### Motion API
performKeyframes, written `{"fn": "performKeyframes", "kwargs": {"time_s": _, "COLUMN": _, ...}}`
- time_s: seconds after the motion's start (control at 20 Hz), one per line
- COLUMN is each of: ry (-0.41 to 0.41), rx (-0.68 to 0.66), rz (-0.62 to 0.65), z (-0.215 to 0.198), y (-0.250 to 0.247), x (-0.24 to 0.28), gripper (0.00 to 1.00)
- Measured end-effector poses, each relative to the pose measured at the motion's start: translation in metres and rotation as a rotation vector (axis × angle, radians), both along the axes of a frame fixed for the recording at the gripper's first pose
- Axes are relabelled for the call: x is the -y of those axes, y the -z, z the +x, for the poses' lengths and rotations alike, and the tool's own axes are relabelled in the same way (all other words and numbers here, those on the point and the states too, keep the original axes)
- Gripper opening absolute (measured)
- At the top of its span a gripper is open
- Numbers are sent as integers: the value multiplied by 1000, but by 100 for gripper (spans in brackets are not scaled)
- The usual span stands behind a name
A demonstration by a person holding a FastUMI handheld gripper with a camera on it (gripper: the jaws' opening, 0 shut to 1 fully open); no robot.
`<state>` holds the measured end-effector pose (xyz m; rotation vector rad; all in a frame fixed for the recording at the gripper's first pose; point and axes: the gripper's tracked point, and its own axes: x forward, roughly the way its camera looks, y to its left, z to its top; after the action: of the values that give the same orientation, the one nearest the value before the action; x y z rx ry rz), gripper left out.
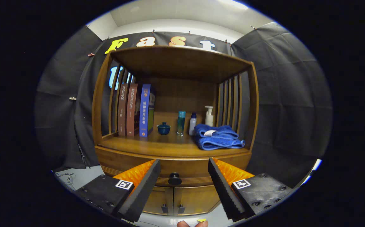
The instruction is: Pull open the drawer, take out the items inside it, and place them on the countertop above the cabinet.
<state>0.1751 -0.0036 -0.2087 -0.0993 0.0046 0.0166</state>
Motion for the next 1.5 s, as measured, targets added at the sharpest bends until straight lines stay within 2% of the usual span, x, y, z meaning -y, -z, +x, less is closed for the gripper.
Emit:
{"fn": "performKeyframes", "kwargs": {"time_s": 0.45, "ry": -32, "rx": -106, "rz": 40, "z": 73, "y": 86, "x": -5, "gripper": 99}}
{"fn": "performKeyframes", "kwargs": {"time_s": 0.65, "ry": -43, "rx": -152, "rz": 58, "z": 89, "y": 107, "x": -11, "gripper": 99}}
{"fn": "performKeyframes", "kwargs": {"time_s": 0.75, "ry": -49, "rx": -162, "rz": 64, "z": 95, "y": 112, "x": -17, "gripper": 89}}
{"fn": "performKeyframes", "kwargs": {"time_s": 0.85, "ry": -12, "rx": -167, "rz": 65, "z": 94, "y": 110, "x": -8, "gripper": 68}}
{"fn": "performKeyframes", "kwargs": {"time_s": 0.9, "ry": -14, "rx": -164, "rz": 88, "z": 96, "y": 109, "x": -8, "gripper": 52}}
{"fn": "performKeyframes", "kwargs": {"time_s": 0.95, "ry": -15, "rx": -164, "rz": 109, "z": 96, "y": 110, "x": -8, "gripper": 51}}
{"fn": "performKeyframes", "kwargs": {"time_s": 1.0, "ry": -24, "rx": -164, "rz": 127, "z": 102, "y": 110, "x": -8, "gripper": 44}}
{"fn": "performKeyframes", "kwargs": {"time_s": 1.05, "ry": -24, "rx": -170, "rz": 120, "z": 99, "y": 111, "x": -8, "gripper": 43}}
{"fn": "performKeyframes", "kwargs": {"time_s": 1.15, "ry": -16, "rx": -175, "rz": 104, "z": 95, "y": 111, "x": -7, "gripper": 28}}
{"fn": "performKeyframes", "kwargs": {"time_s": 1.5, "ry": -16, "rx": -192, "rz": 129, "z": 63, "y": 111, "x": -2, "gripper": 28}}
